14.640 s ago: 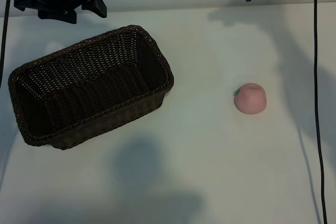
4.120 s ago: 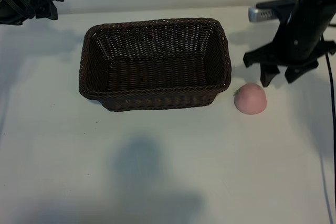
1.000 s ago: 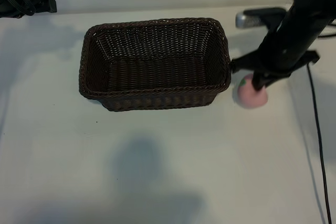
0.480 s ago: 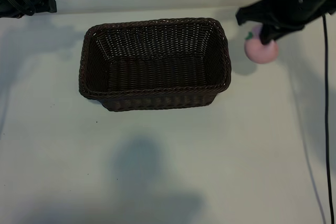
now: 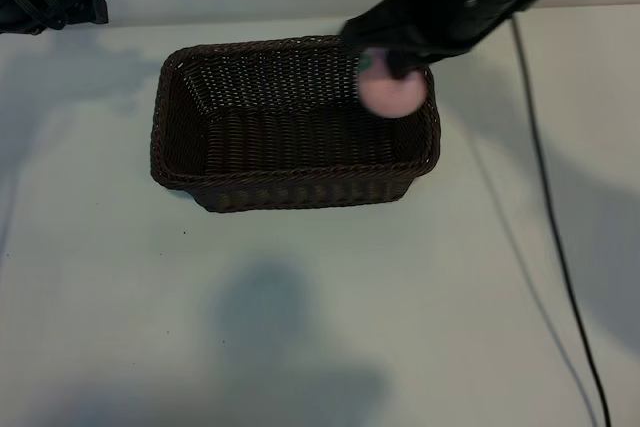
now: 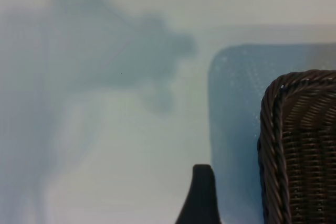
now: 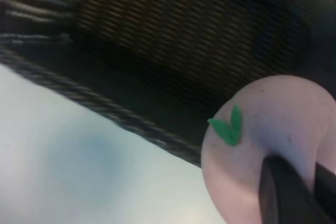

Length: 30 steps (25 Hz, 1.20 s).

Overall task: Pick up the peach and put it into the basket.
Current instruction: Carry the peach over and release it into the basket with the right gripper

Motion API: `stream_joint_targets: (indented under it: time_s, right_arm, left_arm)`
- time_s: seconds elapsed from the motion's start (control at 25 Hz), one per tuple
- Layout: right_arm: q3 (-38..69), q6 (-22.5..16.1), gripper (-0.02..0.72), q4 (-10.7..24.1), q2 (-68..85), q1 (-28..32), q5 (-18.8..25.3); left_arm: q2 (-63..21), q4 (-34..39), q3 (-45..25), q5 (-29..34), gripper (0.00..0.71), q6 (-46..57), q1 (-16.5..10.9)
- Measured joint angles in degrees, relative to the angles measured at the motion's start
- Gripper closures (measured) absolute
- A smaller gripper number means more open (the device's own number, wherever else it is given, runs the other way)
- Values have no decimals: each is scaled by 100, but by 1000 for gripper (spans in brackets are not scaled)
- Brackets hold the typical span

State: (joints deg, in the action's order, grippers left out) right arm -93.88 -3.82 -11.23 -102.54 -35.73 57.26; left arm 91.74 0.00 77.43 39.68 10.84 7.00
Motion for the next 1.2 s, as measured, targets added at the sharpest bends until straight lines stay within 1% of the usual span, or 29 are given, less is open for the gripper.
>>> stream_joint_targets:
  time_s: [0.16,0.36,0.48,0.92,1.2]
  right_arm:
    - [-2,19,660,-20,-256,-245,-316]
    - [-2,94,660,-10,-697,-307,-587]
    - [-2,136,660,-8,-878,-307,-719]
    - [-6,176,660,224,-1335,-307,-819]
    - [-6,176,660,242,-1342,-307,-880]
  left_arm:
    - [0,-74,0,-5,120,0,0]
    - [0,-524,0,-22,120,0,0]
    - [6,-667,0,-40,120,0,0]
    - [373,-733,0,-77,123,0,0]
    - [468,-900,0,-124,123,0,0]
